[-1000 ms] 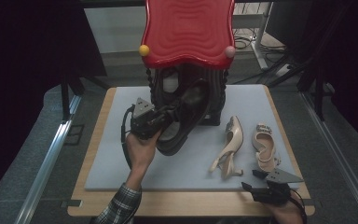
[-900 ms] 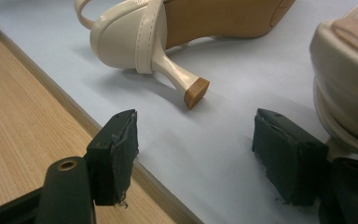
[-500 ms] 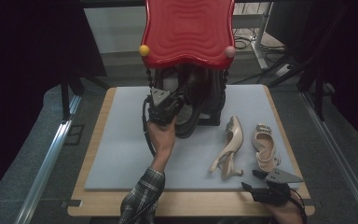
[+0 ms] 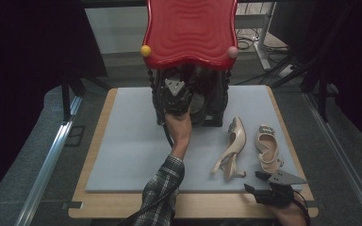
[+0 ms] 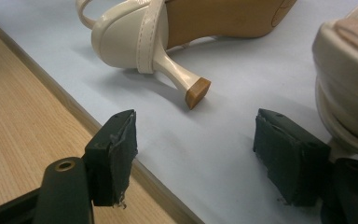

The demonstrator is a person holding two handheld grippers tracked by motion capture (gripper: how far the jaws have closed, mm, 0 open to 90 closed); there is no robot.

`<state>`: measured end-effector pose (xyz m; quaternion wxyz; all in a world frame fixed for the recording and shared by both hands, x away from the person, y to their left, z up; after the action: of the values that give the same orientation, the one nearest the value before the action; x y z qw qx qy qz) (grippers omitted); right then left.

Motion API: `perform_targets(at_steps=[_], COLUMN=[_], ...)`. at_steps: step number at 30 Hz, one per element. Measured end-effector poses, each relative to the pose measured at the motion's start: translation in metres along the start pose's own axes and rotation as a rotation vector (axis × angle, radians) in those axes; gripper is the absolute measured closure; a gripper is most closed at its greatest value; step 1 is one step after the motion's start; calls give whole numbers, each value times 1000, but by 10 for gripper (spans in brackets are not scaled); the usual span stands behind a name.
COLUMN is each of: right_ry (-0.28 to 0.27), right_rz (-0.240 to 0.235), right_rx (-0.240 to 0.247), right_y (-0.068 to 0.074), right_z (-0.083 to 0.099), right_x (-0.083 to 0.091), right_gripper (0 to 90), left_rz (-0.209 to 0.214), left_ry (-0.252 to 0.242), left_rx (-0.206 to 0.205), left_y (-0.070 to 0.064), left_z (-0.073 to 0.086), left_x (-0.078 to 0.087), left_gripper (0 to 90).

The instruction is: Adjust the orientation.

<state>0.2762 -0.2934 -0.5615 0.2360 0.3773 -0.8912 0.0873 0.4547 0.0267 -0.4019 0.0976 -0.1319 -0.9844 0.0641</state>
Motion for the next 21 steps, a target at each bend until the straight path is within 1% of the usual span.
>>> perform_targets(at_steps=[1,3,4,6,9,10,11,12,13,14,15,17,18,21], right_ry=[0,0,0,0,-1,-1,-1,-1,-1,-1,0,1,1,0], right_rz=[0,0,0,-2,-3,-3,-3,-3,-2,-2,-1,0,1,0], right_rx=[0,0,0,-1,-1,-1,-1,-1,0,0,0,2,2,1], right_y=[0,0,0,0,0,0,0,0,0,0,0,0,0,0], right_z=[0,0,0,0,0,0,0,0,0,0,0,0,0,0], right_x=[0,0,0,0,0,0,0,0,0,0,0,0,0,0], right_gripper=[300,299,299,298,298,298,297,298,297,297,297,297,297,297], left_rz=[-25,-48,-48,-63,-54,-56,-38,-26,-3,-3,28,59,88,140], left_ry=[2,2,2,7,20,12,14,21,32,32,38,54,66,68], left_rx=[6,10,10,15,4,8,23,25,41,41,62,73,81,100], left_y=[-1,-2,-2,-2,-2,-2,0,0,2,2,3,7,10,14], left_z=[-2,-2,-2,-2,0,1,1,1,0,0,0,0,1,2], left_x=[-6,-11,-11,-19,-23,-22,-22,-22,-22,-22,-22,-21,-20,-16], left_gripper=[832,830,829,822,808,801,774,755,724,668,668,609,554,515])
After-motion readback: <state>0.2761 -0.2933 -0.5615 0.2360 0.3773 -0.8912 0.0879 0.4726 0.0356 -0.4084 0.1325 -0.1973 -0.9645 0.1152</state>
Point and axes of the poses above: each handheld gripper's, and its own axes: x roughly backward along the jaws, z roughly out of its underside, y roughly to its left, the point moved 3 cm from there along -x, roughly forward along the jaws, and after that the axes turned 4 degrees about -y, right-handed, at the moved point
